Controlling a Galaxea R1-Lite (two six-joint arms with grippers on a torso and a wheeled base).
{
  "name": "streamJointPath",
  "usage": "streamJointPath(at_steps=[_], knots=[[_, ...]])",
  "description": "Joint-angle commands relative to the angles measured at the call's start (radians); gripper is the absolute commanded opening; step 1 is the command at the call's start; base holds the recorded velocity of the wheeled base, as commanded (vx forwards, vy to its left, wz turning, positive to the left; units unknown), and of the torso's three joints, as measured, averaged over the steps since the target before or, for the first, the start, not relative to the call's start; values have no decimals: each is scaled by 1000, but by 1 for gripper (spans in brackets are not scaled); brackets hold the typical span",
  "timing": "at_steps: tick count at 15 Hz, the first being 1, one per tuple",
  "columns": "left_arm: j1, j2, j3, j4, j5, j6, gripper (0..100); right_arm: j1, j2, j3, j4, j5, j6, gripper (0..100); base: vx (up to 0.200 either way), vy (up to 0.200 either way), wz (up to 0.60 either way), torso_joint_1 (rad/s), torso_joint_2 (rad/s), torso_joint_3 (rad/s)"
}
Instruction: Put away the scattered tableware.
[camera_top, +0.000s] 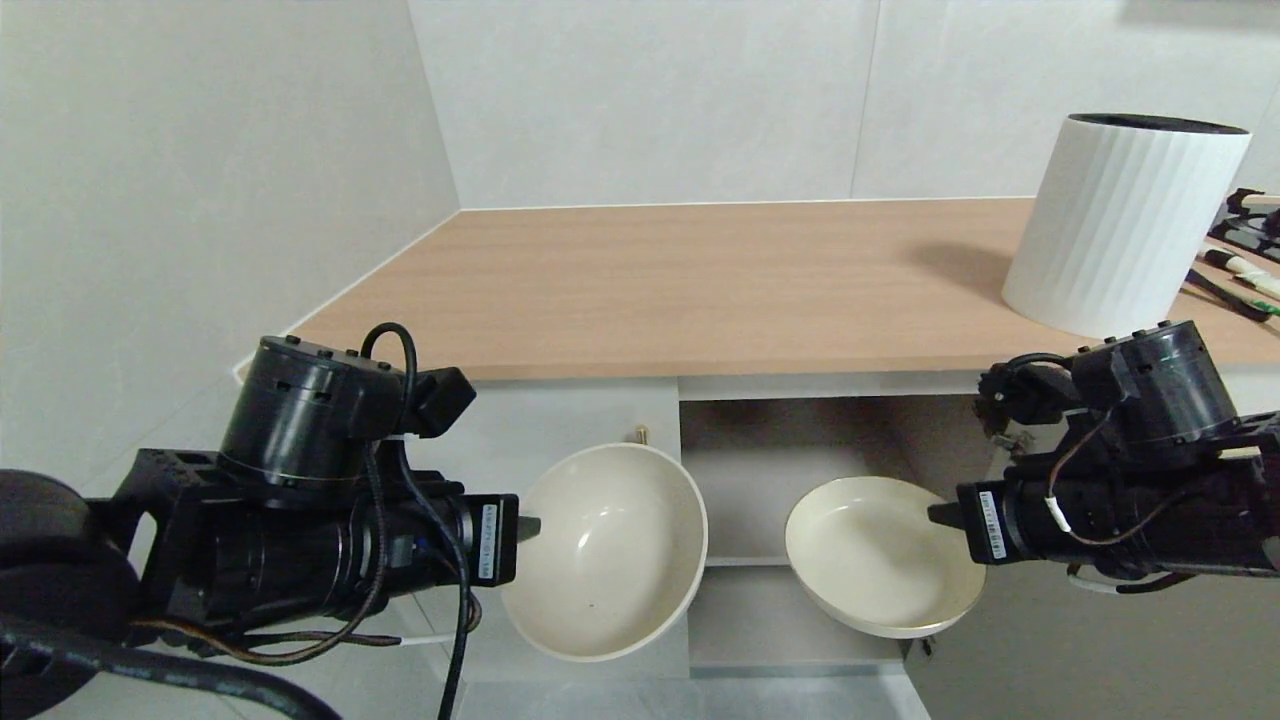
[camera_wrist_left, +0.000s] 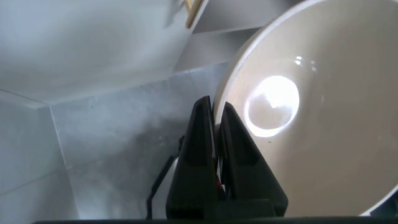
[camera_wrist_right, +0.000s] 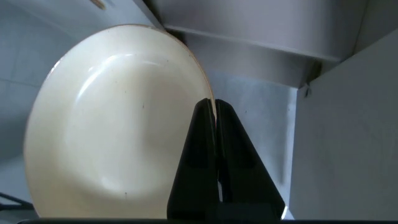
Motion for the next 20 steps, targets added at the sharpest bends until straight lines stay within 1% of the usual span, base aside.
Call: streamJointPath(at_steps=[1,8,12,15,17,18,20], knots=[[-5,4,0,-1,0,0,0,0,8,0,0,0,0,0,0,0,0,-163,466,305],[-5,5,3,-1,0,0,0,0,22,0,0,-1,0,0,0,0,0,-119,444,312],[-8,7,3,-1,-1,1,0,0,25,0,-2,0,0,0,0,0,0,-25,105,71],[-8,7,5,-1,-1,0,0,-1,76,1,-57,0,0,0,0,0,0,0,0,0],[-8,7,5,-1,-1,0,0,-1,151,-8,-86,-3,8,0,0,0,0,0,0,0],[-8,7,5,-1,-1,0,0,-1,211,-19,-129,-9,26,0,0,0,0,0,0,0],[-9,13,5,-1,-1,0,0,-1,320,-28,-238,-43,106,0,0,0,0,0,0,0]])
